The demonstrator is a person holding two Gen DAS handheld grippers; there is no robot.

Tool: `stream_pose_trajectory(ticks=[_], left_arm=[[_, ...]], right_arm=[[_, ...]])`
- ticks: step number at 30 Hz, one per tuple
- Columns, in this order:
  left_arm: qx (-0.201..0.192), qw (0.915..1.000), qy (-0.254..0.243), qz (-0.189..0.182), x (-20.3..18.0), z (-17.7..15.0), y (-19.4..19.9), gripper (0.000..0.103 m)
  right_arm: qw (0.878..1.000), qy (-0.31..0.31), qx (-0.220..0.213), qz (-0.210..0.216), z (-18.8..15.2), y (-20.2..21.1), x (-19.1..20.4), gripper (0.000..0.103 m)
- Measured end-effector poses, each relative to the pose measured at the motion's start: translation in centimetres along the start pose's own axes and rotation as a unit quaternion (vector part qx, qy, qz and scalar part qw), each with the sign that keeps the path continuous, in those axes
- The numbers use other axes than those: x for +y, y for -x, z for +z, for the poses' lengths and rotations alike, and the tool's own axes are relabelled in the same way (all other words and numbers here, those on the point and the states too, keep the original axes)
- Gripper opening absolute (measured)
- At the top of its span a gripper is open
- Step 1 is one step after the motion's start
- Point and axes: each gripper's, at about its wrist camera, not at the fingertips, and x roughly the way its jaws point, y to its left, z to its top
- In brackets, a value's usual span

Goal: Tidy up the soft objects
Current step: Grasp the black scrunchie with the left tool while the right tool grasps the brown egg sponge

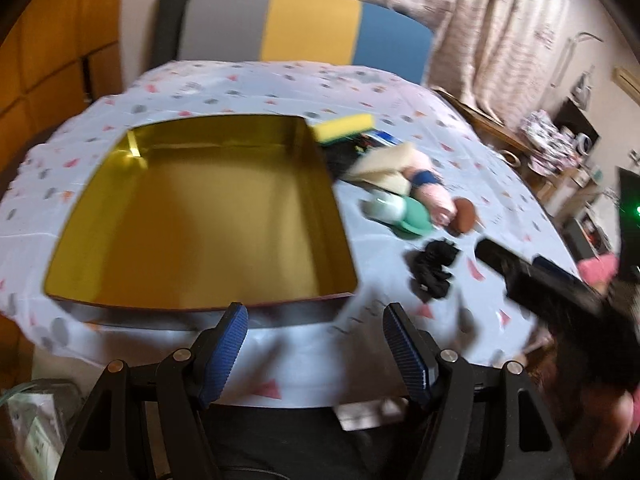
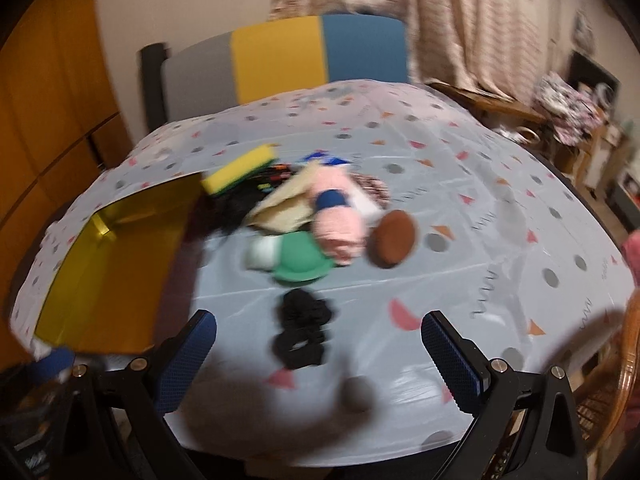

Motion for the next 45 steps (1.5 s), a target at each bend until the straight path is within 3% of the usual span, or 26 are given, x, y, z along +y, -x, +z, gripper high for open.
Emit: stream_pose_trajectory(ticks=[6,12,21,25,27,32,43,45], left_arm=[[0.001,0.9980,-0.061,-0.017,-2.9,0.2,-1.0,0.071],[-0.050,0.9882,-0.134,-0.055,-7.0,0.7,-1.6,0.071],[-0.008,0.9884,-0.132,-0.074,-11.9,3.6,-7.5,0.071],[-0.009,0.9851,-0.167,-0.040,-13.8,3.4,-10.3,0.069],[0.001,0.9830,-0.182,-0.020,-14.4,3.1,-12.0,0.058],[0.022,0.9835,-0.179,-0.013,-13.8,2.0,-14.6,0.042],[-0.002,0.9840,-0.169,-0.056,-11.5,1.1,-14.2,0.041],[-0.001,0.9844,-0.166,-0.058,-11.4,1.3,-14.1,0.035]], right_arm=[[0.996,-0.053,0.001,-0.066,1.4,-1.6,-6.0,0.103],[0.992,-0.063,-0.004,-0.105,2.2,-2.1,-9.2,0.103],[0.987,-0.053,-0.006,-0.149,2.7,-2.6,-11.2,0.103],[0.988,-0.056,-0.006,-0.142,2.8,-2.7,-11.7,0.103],[0.989,-0.057,-0.002,-0.138,2.7,-3.0,-11.9,0.103],[0.991,-0.061,0.003,-0.119,2.4,-3.6,-12.0,0.103],[0.997,-0.064,-0.002,-0.042,2.9,-6.7,-10.7,0.103],[0.997,-0.064,-0.001,-0.041,3.3,-7.7,-10.5,0.101]])
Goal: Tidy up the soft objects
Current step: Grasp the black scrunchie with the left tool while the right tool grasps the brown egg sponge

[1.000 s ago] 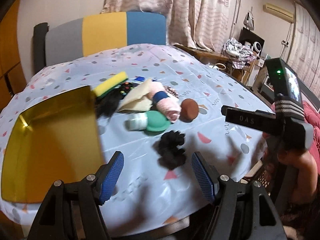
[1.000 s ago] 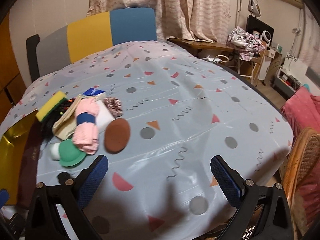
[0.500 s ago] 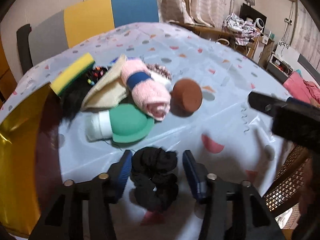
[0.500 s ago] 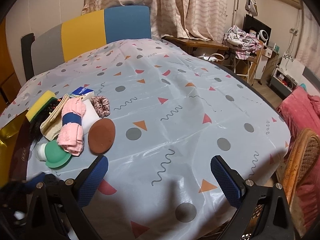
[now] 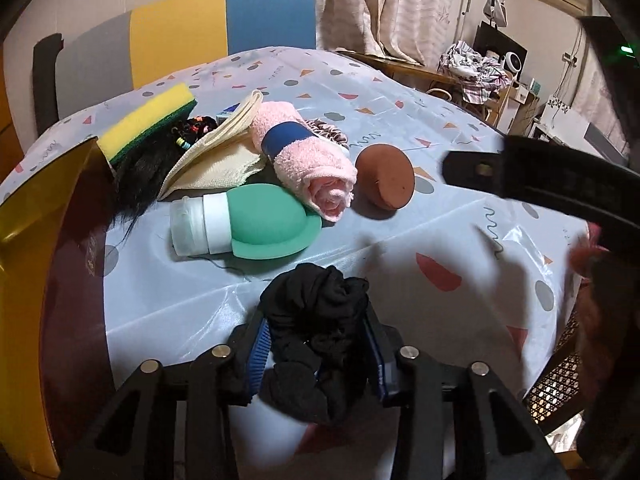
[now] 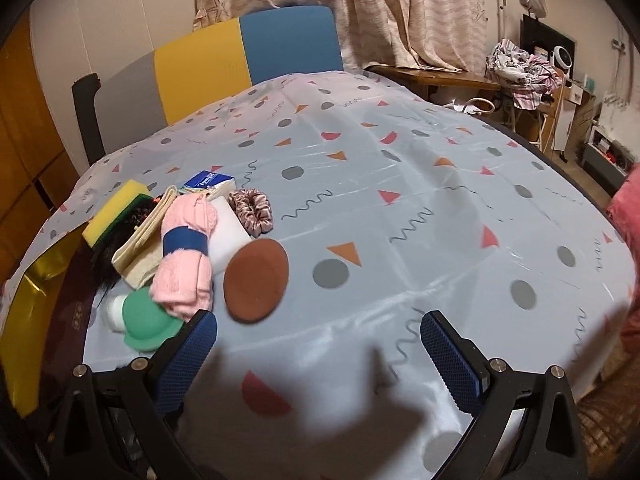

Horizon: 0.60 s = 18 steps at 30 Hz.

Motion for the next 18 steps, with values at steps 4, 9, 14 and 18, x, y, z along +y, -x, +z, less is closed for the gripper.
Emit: stream_pose_trajectory(ticks=[4,9,14,18], left_arm=[[-0.002,0.9997,0.019,-0.013,0.8,-0.2,0.5,0.020],[-0.017,0.9988,0.031,-0.035,1.1,-0.7,2.2,0.018],[-0.052,0.9972,0.013,-0.053,0.4,-0.8,5.2,0.018],[-0.064,0.9958,0.027,-0.060,1.3,-0.4,7.2,0.018]], right_arm=[[1.000,0.000,0.013,0.006,0.9,-2.5,0.5,0.095],[0.999,-0.018,0.004,0.037,1.6,-3.9,0.7,0.091],[0.999,0.001,-0.007,0.046,2.1,-5.1,1.8,0.086],[0.999,-0.011,0.021,0.045,2.1,-6.9,1.7,0.076]])
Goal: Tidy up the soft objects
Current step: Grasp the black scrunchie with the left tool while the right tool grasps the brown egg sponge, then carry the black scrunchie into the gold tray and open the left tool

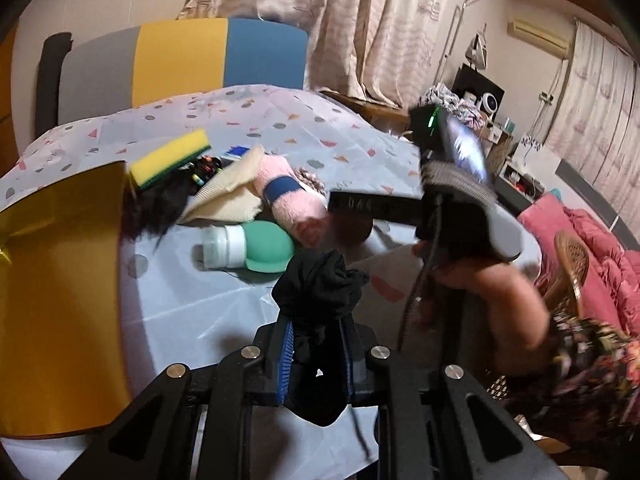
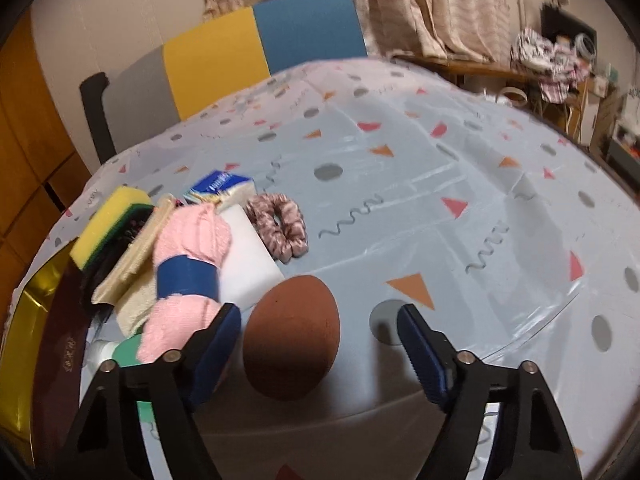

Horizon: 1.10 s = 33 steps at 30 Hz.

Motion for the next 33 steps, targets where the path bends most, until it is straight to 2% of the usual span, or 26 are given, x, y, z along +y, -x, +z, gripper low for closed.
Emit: stream_pose_trajectory(ticks=[2,4,6,10,19,24,29,33], left_arm=[[0.000,0.9999,0.010,0.003,0.6,0.4,0.7,0.018],[0.000,0.9998,0.021,0.006,1.5,0.8,1.5,0.018],[-0.002,0.9995,0.028,0.013,2.4,1.3,2.3,0.018],[-0.011,0.9984,0.043,0.037,4.7,2.2,3.5,0.018],[-0.017,0.9895,0.097,0.106,12.3,4.5,4.7,0.019],[0.011,0.9812,0.125,0.147,17.5,5.2,4.2,0.019],[0.047,0.9741,0.115,0.189,22.6,6.1,2.8,0.019],[0.077,0.9626,0.160,0.205,27.3,6.2,1.5,0.019]], right_arm=[[1.000,-0.017,0.011,0.016,-0.2,-0.7,-0.3,0.074],[1.000,-0.018,0.005,0.014,-0.5,-0.9,-0.2,0.071],[1.000,0.001,-0.008,0.017,-1.0,-0.7,0.5,0.058],[1.000,0.014,-0.017,0.020,-1.8,-0.5,1.2,0.047],[0.999,0.010,-0.022,0.020,-2.2,-0.4,1.2,0.046],[1.000,0.011,-0.019,0.023,-2.2,-0.6,1.2,0.046],[1.000,0.017,-0.018,0.015,-2.2,-0.6,1.4,0.046],[1.000,0.021,-0.019,0.011,-2.2,-0.6,1.5,0.046]])
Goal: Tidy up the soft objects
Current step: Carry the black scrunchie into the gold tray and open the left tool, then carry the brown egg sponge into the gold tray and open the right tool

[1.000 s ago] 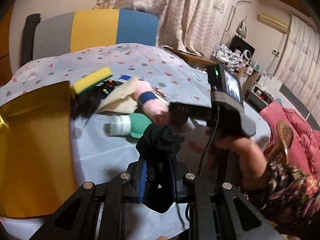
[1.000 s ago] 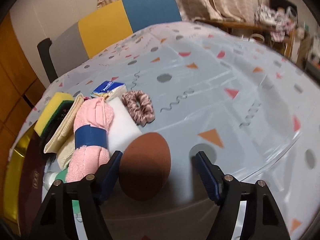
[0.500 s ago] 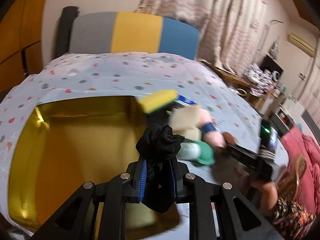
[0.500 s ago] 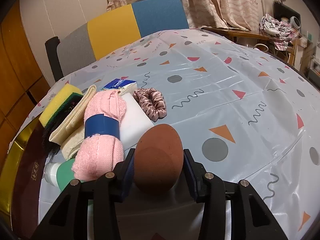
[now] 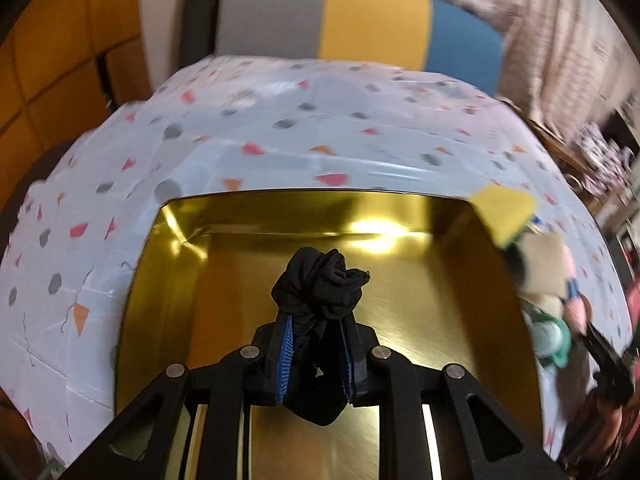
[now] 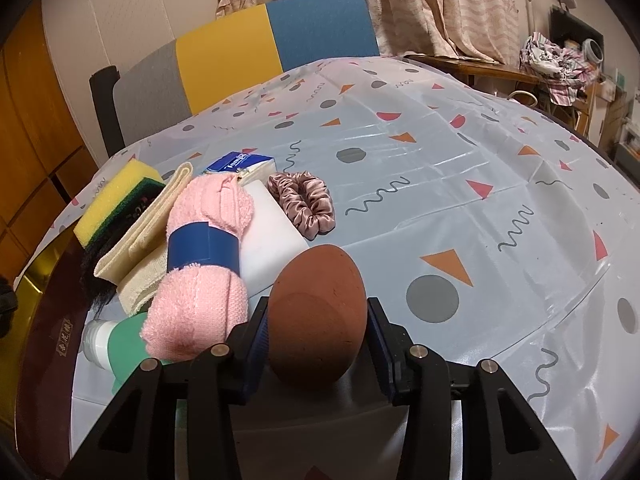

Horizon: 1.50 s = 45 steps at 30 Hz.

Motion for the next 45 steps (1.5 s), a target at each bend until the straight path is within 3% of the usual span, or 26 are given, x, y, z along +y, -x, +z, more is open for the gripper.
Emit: stream_pose_trajectory(ticks=[4,8,11,12,17,22,25,31,36,40,45], left_arm=[[0.005,0.9996,0.005,0.027,1.7,1.2,-1.5,0.023],[0.015,0.9978,0.017,0.063,3.3,1.9,-2.6,0.051],[-0.002,0.9982,0.031,0.052,4.4,2.1,-2.1,0.072],[-0.006,0.9981,0.033,0.052,4.5,2.2,-1.9,0.074],[-0.028,0.9973,0.042,0.054,4.9,1.8,0.1,0.075],[-0.061,0.9947,0.067,0.048,4.0,-1.0,3.0,0.074],[-0.087,0.9921,0.089,0.019,2.8,-3.4,4.9,0.073],[-0.122,0.9899,0.068,-0.022,-0.4,-6.7,7.7,0.073],[-0.124,0.9891,0.065,-0.046,-1.8,-8.3,8.4,0.073],[-0.112,0.9903,0.065,-0.052,-2.5,-8.9,8.2,0.073],[-0.099,0.9919,0.074,-0.031,-2.6,-10.2,8.2,0.073]], right_arm=[[1.000,0.003,0.000,-0.003,-0.1,0.0,0.1,0.046],[1.000,0.007,0.000,-0.007,-0.1,0.0,0.3,0.046],[1.000,0.006,0.000,-0.007,-0.1,0.0,0.3,0.046],[1.000,0.007,0.000,-0.007,-0.1,0.0,0.3,0.046],[1.000,0.007,-0.001,-0.008,-0.1,0.0,0.3,0.046],[1.000,0.007,-0.001,-0.010,-0.1,0.1,0.2,0.046],[1.000,-0.004,-0.005,-0.013,-0.1,0.6,0.1,0.044],[0.999,-0.008,-0.022,-0.024,-0.3,2.6,0.5,0.043],[0.999,-0.017,-0.039,-0.025,0.4,5.2,0.3,0.043],[0.998,0.016,-0.056,0.008,1.2,7.6,2.6,0.043],[0.991,0.092,-0.051,0.078,1.7,8.7,9.1,0.043]])
